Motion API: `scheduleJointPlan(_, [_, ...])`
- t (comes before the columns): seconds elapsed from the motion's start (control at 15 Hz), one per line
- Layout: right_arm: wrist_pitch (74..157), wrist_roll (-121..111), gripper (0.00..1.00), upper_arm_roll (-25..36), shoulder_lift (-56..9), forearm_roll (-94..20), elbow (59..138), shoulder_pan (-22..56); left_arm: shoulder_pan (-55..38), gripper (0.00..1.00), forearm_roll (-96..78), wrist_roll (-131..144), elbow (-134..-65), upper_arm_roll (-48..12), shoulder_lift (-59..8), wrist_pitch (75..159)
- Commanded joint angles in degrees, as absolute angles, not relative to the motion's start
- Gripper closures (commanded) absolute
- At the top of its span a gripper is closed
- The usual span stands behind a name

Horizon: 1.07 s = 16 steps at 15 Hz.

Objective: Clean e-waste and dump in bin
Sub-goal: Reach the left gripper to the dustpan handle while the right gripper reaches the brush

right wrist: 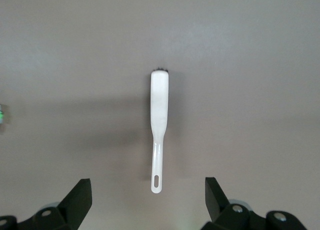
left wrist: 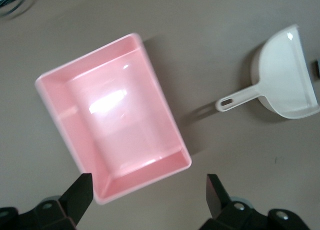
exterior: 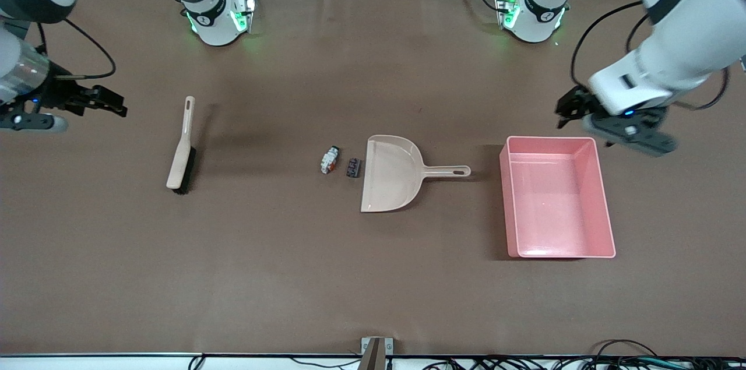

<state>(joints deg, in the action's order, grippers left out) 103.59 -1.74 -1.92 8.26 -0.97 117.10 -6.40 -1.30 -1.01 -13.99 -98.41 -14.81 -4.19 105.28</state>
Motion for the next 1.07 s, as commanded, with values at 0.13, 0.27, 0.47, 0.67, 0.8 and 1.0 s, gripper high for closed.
scheduleJointPlan(0.13, [119.8, -2.4, 0.00, -2.3, 11.0, -1.1, 135.1, -7.0, -1.1, 0.07, -1.6, -17.8, -108.0, -24.7, -6.1, 120.7])
scheduleJointPlan(0.27, [127.6, -2.4, 0.00, -2.3, 10.7, -1.1, 140.7, -7.1, -1.1, 0.14, -1.4, -22.8, -108.1, -27.7, -10.5, 122.7])
scheduleJointPlan(0.47, [142.9, -2.4, 0.00, -2.3, 9.3, -1.1, 151.0, -6.9, -1.7, 0.25, -0.8, -34.1, -108.2, -29.4, -16.9, 128.7])
scheduleJointPlan(0.67, [153.1, -2.4, 0.00, -2.4, 4.1, -1.1, 156.2, -6.8, -4.0, 0.28, 4.1, -38.3, -107.8, -29.4, -22.8, 133.6])
scheduleJointPlan(0.8, [154.3, -2.3, 0.04, -2.4, 2.9, -1.1, 157.1, -6.6, -4.0, 0.29, 6.2, -38.9, -107.7, -30.1, -25.9, 134.7])
scheduleJointPlan(1.0, [154.4, -2.3, 0.13, -2.4, 2.6, -1.1, 157.6, -6.6, -4.8, 0.30, 11.5, -40.1, -107.6, -30.5, -29.9, 140.0])
